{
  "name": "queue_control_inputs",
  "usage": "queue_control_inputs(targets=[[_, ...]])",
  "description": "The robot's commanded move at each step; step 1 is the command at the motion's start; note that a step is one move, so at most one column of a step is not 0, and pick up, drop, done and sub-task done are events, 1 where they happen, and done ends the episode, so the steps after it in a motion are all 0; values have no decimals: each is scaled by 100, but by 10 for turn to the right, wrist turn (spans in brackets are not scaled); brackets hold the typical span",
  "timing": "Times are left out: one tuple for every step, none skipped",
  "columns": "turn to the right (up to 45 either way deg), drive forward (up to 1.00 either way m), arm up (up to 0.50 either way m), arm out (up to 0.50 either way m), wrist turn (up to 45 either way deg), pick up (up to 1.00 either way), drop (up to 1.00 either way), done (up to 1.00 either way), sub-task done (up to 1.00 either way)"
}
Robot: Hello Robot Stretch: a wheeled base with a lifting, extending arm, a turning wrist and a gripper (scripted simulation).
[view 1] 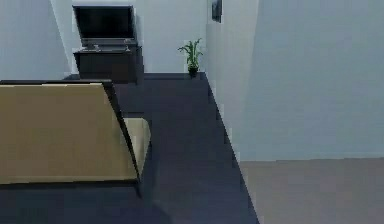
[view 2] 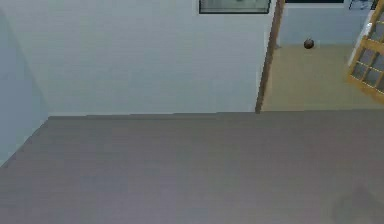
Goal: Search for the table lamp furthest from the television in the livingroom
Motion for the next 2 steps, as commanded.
queue_control_inputs(targets=[[0, 100, 0, 0, 0, 0, 0, 0, 0], [30, 0, 0, 0, 0, 0, 0, 0, 0]])
